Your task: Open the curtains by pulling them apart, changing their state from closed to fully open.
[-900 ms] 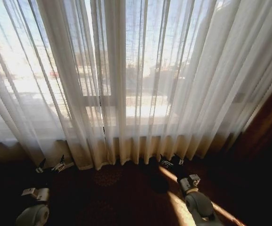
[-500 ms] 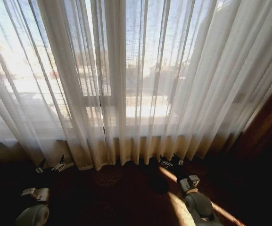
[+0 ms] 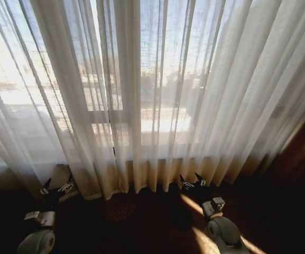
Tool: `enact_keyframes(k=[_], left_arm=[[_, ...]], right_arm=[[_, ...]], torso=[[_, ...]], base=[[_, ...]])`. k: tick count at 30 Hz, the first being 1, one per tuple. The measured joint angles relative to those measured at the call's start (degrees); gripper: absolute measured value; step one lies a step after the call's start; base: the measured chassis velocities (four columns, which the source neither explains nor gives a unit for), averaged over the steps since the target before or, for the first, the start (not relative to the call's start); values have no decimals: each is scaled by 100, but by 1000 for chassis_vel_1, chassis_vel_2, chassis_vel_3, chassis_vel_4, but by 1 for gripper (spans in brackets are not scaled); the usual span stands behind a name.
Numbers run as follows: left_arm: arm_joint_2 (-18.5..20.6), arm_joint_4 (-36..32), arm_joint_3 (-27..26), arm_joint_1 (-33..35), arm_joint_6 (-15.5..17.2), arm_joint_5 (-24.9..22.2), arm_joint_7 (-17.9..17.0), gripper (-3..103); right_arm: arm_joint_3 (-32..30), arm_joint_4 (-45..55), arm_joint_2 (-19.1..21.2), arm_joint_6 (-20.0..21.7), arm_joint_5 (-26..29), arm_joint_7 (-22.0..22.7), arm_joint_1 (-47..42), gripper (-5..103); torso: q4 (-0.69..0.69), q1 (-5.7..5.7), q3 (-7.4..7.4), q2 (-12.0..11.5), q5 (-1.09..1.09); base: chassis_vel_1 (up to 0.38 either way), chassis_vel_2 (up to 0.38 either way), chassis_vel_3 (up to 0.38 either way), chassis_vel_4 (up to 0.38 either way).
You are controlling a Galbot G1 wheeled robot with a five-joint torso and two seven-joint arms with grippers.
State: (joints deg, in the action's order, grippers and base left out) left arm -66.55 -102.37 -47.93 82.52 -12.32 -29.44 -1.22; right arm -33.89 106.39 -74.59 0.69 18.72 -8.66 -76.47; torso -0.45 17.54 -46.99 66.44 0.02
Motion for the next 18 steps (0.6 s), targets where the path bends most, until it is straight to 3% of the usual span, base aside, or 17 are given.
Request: enact_keyframes(k=[12, 18], left_arm=[[0, 0, 0, -1, 0, 0, 0, 100], [1, 0, 0, -2, 0, 0, 0, 100]], right_arm=[[101, -96, -30, -69, -64, -129, 86, 100], [191, -255, -62, -199, -100, -119, 242, 100]], torso=[[0, 1, 0, 0, -1], [2, 6, -2, -2, 1]], base=[[-296, 333, 318, -343], [-128, 134, 152, -112]])
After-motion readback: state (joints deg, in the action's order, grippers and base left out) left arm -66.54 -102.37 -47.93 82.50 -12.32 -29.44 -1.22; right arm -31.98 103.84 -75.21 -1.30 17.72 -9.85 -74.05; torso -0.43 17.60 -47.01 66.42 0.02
